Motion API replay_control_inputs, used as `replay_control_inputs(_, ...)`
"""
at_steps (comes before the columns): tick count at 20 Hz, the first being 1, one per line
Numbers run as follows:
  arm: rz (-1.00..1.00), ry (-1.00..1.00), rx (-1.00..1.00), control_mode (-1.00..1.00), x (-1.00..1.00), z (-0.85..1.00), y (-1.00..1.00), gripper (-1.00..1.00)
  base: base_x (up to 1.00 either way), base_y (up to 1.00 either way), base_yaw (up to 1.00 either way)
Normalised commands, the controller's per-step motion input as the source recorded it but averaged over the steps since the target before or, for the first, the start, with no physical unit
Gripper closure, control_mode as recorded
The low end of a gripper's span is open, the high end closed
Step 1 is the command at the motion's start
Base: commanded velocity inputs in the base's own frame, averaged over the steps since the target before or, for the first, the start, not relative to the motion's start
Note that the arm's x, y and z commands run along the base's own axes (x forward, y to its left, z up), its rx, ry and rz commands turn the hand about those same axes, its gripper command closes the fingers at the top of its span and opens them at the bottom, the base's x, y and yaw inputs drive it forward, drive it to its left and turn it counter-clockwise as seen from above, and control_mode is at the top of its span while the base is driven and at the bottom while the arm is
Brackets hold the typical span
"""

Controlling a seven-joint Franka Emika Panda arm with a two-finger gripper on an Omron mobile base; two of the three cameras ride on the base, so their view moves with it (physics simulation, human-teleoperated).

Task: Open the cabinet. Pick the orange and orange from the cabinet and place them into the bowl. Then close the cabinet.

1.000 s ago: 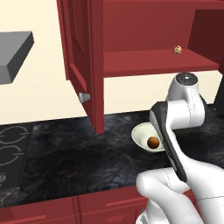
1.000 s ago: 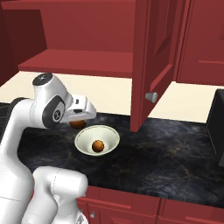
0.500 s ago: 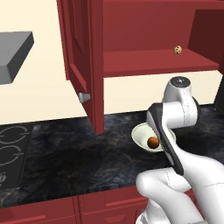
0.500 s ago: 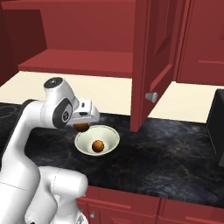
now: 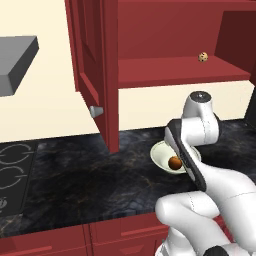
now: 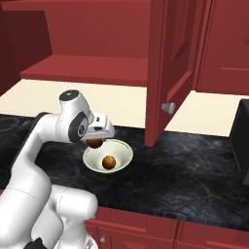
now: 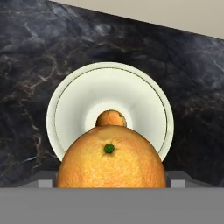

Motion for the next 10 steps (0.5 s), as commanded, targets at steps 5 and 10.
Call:
replay_control_inputs(5, 0.0, 0.02, 0.04, -1.0, 0.27, -0.22, -0.06, 1.0, 0.0, 0.0, 0.0)
replay_control_inputs(10, 0.0, 0.02, 0.02, -1.0, 0.24, -0.26, -0.02, 1.0, 0.0, 0.0, 0.0)
